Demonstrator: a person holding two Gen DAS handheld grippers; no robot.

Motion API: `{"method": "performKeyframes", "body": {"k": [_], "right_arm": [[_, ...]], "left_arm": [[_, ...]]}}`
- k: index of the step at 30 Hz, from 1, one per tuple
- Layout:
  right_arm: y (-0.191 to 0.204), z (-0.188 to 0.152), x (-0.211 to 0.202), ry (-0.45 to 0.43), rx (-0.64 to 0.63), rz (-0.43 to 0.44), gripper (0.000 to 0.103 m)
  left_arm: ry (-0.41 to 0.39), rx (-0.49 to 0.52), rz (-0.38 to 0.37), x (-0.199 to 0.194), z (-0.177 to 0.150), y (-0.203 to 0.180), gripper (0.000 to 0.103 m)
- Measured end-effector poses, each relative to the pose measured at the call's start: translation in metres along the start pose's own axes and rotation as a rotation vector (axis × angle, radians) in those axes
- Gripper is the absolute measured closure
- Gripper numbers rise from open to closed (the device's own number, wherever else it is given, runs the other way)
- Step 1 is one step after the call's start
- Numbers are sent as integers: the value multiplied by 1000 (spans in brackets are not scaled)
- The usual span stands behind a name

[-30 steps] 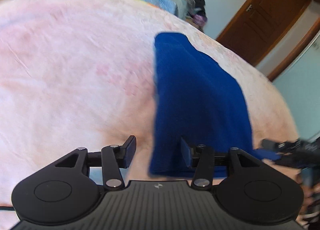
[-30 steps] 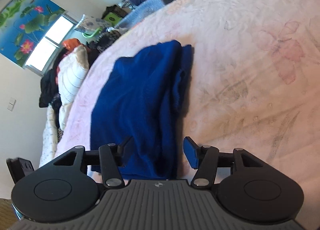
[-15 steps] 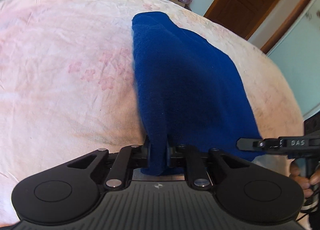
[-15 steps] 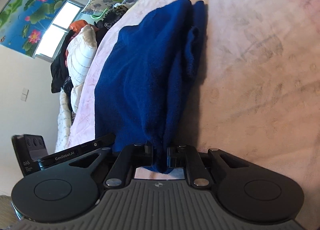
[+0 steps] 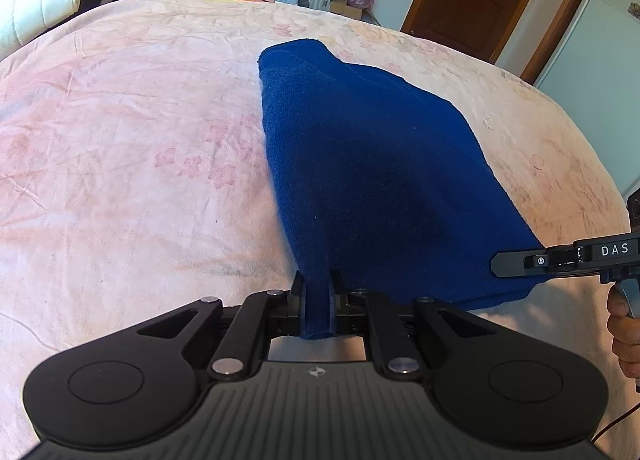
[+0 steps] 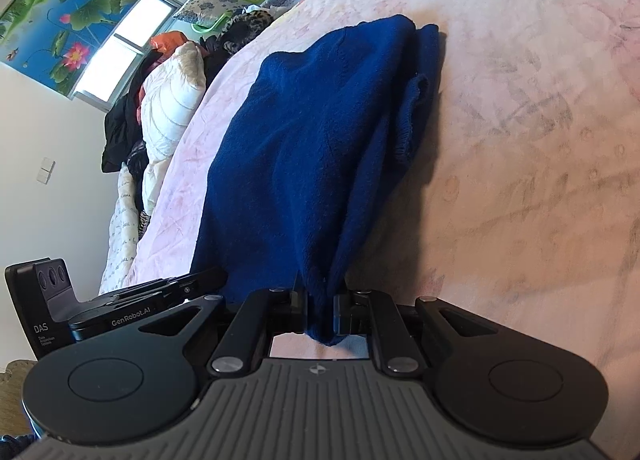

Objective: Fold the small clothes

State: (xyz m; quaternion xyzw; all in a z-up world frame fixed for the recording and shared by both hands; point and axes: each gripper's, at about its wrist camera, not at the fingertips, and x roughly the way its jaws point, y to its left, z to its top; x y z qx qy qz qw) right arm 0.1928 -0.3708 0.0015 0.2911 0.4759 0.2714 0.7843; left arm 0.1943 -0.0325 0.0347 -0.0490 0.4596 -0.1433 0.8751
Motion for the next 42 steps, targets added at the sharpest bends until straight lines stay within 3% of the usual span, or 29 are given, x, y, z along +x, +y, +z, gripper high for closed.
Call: {"method": "performKeyframes", "body": {"k": [13, 16, 19, 23, 24, 25, 26, 35, 42], "right_arm": [[3, -10, -5, 7, 16, 5, 88], [-1, -11, -5, -11, 35, 7, 83], [-8, -14, -4, -11, 68, -12, 69], [-20, -18, -1, -22, 138, 28, 70], [-23, -18, 1, -26, 161, 44, 72], [-26, -19, 3, -26, 185, 61, 80], [-27, -19, 6, -19, 200, 68, 86], [-1, -20, 0, -28, 81, 14, 88], [3, -28, -3, -10, 64, 2, 88]], "left_arm": [[8, -30, -30, -15, -12, 6, 95], [18, -51, -49, -7, -14, 12, 93], [29, -158, -84, 3, -17, 28, 83], [16, -226, -152, 7, -17, 34, 68], [16, -229, -158, 8, -16, 33, 69], [17, -229, -155, 10, -15, 31, 70], [27, -223, -144, 11, -14, 30, 95], [30, -137, -64, -3, -10, 12, 95], [37, -112, -69, -13, -17, 9, 95]]}}
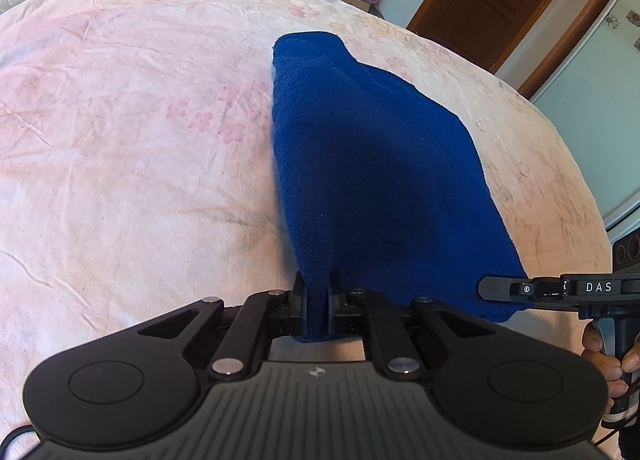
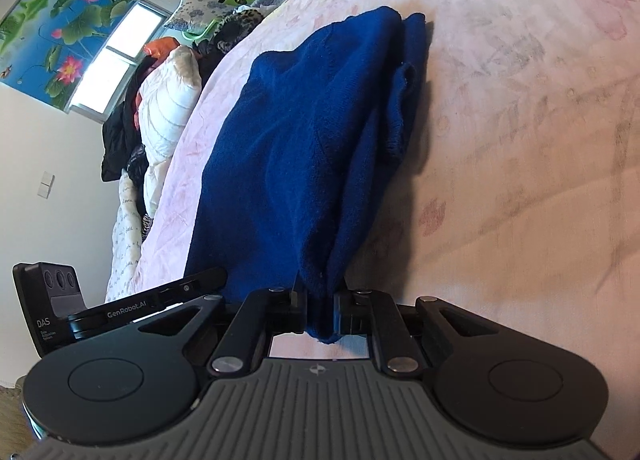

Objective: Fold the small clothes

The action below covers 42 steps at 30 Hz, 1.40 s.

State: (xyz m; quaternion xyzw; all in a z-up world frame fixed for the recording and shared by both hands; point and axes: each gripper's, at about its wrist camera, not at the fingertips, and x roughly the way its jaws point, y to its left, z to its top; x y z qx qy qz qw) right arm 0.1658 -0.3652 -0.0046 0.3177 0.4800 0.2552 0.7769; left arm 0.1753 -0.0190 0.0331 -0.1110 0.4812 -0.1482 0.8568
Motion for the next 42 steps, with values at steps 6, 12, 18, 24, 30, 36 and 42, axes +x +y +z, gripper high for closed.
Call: {"method": "performKeyframes", "body": {"k": [6, 12, 18, 24, 30, 36, 42], "right_arm": [[3, -8, -4, 6, -3, 2, 88], [8, -16, -5, 12, -8, -1, 88], [9, -30, -8, 15, -5, 0, 88], [12, -41, -12, 11, -5, 3, 88], [15, -51, -14, 13, -8, 3, 88], [16, -60, -16, 9, -4, 0, 88], [15, -66, -17, 12, -3, 0, 88]], "left_arm": [[5, 1, 0, -6, -10, 2, 95], [7, 15, 2, -14, -22, 1, 95], [12, 21, 2, -22, -36, 2, 95], [11, 28, 4, -32, -46, 1, 95], [16, 35, 3, -38, -58, 1, 95], [16, 40, -1, -45, -66, 0, 95], [18, 43, -4, -50, -73, 1, 95]]}}
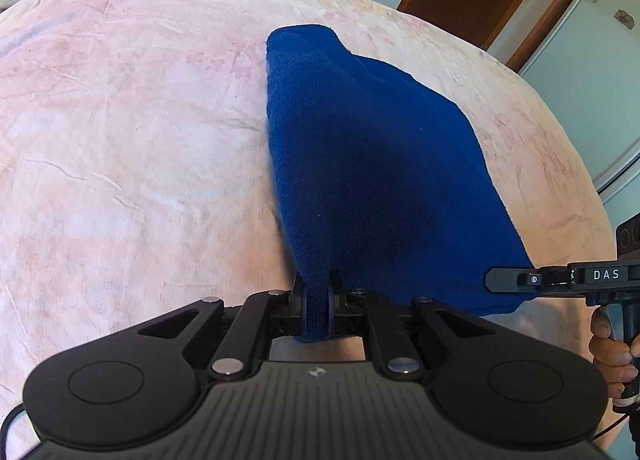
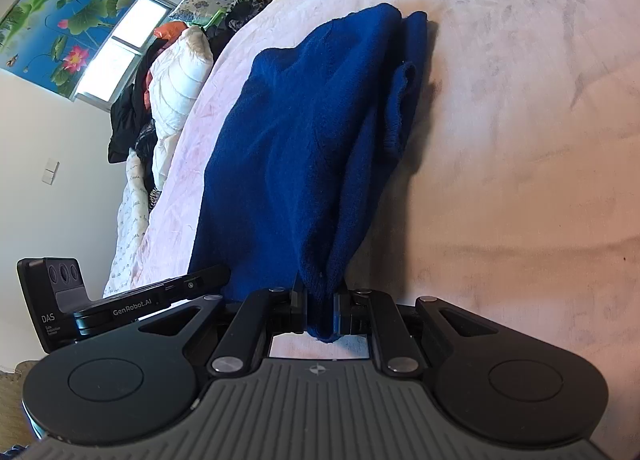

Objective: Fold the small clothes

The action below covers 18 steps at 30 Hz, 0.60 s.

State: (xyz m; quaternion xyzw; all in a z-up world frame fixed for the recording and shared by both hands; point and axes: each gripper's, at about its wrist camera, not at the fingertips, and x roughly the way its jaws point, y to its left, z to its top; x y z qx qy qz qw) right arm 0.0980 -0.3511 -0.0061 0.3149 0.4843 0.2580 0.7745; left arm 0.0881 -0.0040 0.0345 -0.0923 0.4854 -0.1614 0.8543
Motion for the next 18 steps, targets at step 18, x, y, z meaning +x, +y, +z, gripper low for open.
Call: {"method": "performKeyframes", "body": {"k": [18], "right_arm": [[2, -15, -5, -4, -6, -7, 88]], "left_arm": [[-4, 4, -11, -10, -16, 1, 95]]}}
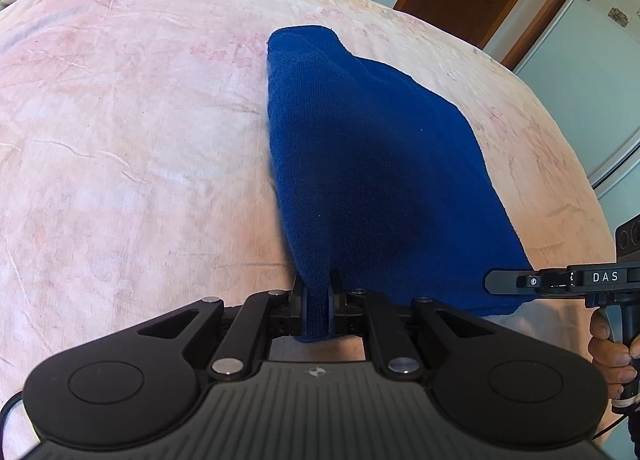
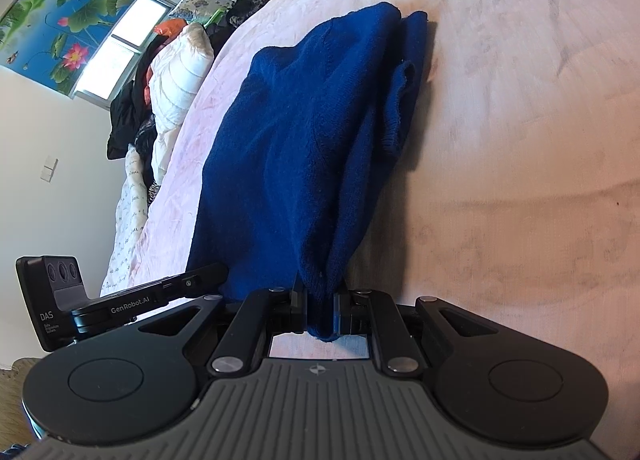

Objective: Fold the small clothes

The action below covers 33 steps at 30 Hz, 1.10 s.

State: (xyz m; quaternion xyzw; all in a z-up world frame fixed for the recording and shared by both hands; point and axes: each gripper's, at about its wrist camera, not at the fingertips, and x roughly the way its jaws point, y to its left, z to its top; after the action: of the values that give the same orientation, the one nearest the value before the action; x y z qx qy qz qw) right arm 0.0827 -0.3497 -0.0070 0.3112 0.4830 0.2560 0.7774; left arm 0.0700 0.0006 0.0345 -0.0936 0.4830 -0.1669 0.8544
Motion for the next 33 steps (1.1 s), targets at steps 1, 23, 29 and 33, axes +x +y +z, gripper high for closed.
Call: {"method": "performKeyframes", "body": {"k": [1, 23, 29, 33], "right_arm": [[0, -1, 0, 0, -1, -1, 88], [1, -15, -6, -2, -5, 2, 88], [2, -14, -7, -8, -12, 1, 88], [-7, -18, 0, 2, 12, -17, 88]], "left_arm": [[0, 0, -1, -1, 0, 0, 95], [7, 4, -14, -8, -8, 5, 94], [26, 39, 13, -2, -5, 3, 94], [23, 46, 17, 3, -6, 5, 91]]}}
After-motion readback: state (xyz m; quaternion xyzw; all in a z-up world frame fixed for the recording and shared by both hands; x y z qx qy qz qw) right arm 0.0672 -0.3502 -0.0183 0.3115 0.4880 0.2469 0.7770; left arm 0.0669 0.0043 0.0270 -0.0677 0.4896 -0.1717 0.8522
